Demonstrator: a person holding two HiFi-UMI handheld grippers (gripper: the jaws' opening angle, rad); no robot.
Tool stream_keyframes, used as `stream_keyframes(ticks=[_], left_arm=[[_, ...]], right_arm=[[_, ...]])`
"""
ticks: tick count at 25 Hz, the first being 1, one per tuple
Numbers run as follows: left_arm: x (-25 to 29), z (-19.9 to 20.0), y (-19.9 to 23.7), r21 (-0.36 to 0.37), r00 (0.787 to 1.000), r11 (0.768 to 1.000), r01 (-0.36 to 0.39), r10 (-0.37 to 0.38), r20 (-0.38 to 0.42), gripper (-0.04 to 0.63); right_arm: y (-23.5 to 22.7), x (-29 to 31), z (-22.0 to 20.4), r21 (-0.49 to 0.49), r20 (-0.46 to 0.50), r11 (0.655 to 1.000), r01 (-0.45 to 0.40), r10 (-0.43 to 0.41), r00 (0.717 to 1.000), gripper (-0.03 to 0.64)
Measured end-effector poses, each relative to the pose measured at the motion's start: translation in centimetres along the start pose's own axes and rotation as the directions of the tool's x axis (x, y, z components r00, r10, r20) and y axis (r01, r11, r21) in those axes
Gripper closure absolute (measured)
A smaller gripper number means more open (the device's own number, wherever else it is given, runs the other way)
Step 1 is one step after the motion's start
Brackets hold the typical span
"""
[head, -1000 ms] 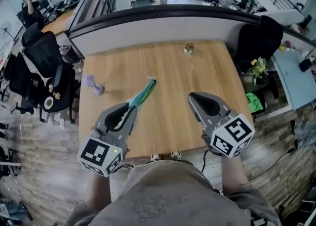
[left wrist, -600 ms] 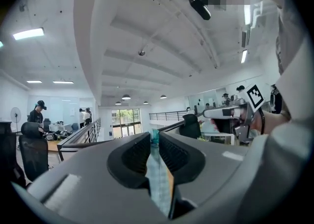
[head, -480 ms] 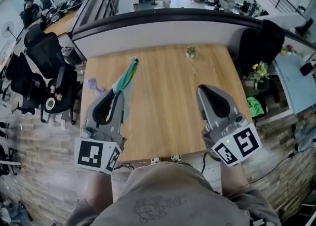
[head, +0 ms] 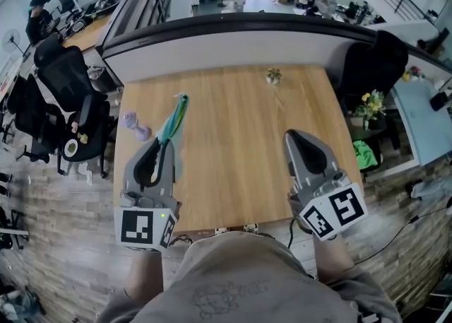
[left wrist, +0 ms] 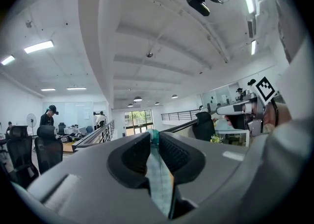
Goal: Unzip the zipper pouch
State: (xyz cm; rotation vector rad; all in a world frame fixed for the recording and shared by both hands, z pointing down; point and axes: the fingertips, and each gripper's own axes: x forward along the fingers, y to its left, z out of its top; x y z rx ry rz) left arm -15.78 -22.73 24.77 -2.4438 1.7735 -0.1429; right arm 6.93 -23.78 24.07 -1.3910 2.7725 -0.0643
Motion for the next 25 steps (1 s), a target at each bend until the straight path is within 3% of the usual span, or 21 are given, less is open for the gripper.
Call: stream_keyframes(ticks=[7,25], left_arm=[[-0.1,-4.3,-1.1,-0.015,0.996,1.0,0.021,-0.023,-0.091,0.541],[-0.4,-4.5,-1.0,-0.02,0.995,0.999,0.033,-0.035,-0.095,0.541]], right_arm=[[-0.3,0.6,-5.2,0.04,-0.116,0.999,-0.004,0.009,0.993,0.606],[0.8,1.3,-6.4,0.021,-0.153,0.998,-0.053,0.055,0.987,0.606]])
